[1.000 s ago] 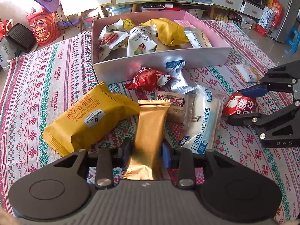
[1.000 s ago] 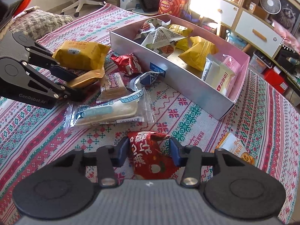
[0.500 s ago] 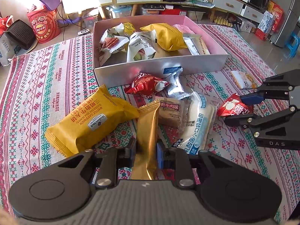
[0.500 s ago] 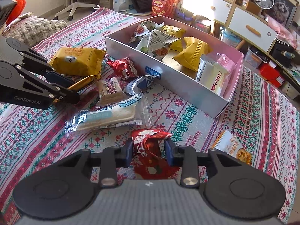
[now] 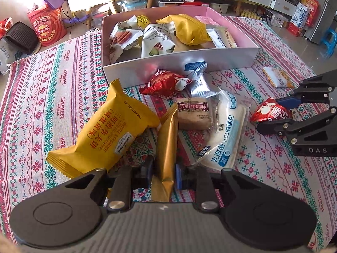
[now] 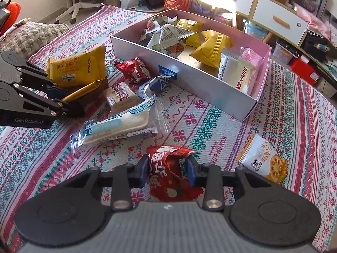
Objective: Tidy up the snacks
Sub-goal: 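Carry both held packets over the tray and lower them inside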
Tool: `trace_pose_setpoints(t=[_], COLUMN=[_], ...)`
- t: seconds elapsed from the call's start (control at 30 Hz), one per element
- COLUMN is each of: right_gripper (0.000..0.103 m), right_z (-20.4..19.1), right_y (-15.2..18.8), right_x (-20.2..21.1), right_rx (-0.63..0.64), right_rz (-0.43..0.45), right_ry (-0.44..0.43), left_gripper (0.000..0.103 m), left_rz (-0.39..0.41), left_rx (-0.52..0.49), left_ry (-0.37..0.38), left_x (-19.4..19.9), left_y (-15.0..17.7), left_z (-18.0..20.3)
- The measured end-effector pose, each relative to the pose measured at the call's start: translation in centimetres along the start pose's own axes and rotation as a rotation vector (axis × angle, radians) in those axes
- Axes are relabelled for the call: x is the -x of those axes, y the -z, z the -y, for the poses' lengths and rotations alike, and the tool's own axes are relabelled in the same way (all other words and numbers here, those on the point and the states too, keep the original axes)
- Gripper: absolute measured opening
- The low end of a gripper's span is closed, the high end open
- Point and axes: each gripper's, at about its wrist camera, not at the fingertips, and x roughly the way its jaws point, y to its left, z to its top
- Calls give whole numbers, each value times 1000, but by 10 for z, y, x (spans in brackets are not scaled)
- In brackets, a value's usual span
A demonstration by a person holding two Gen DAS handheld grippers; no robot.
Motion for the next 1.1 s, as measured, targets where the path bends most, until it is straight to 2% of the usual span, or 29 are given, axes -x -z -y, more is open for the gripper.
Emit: trace_pose_setpoints(t=[0.13,0.2,0.3,0.33,0.37,0.4,0.43,0.6,1.1], right_gripper=[39,44,45,44,36,32,32,24,24], right_z=[5,5,1,1,0,-1,-2,-1,2], right_y=[1,1,1,1,1,0,-1,-5,-14], right_x=[-2,-2,-3,-3,-2,-1,0,8,29], right_rx=[-36,-39,-27,-23,-18,-13,-11,-15,-44], right_rz=[5,8,14,17,20,21,20,40,107], right_ry=[-20,-30,-25,-20,-20,-21,-16,-11,-17], left_gripper=[33,37,36,35,30,17,14,14,14], left_rz=[8,10,13,12,11,8,5,4,42], left_rx=[-10,-11,-16,-16,-13,-12,-7,16,22], left_ry=[3,10,5,7,10,11,14,39,79], left_x=[-1,-1,0,0,0,1,1,6,21], left_y=[0,0,1,1,1,1,0,0,-2], left_z=[1,2,4,4,4,4,3,-2,-2])
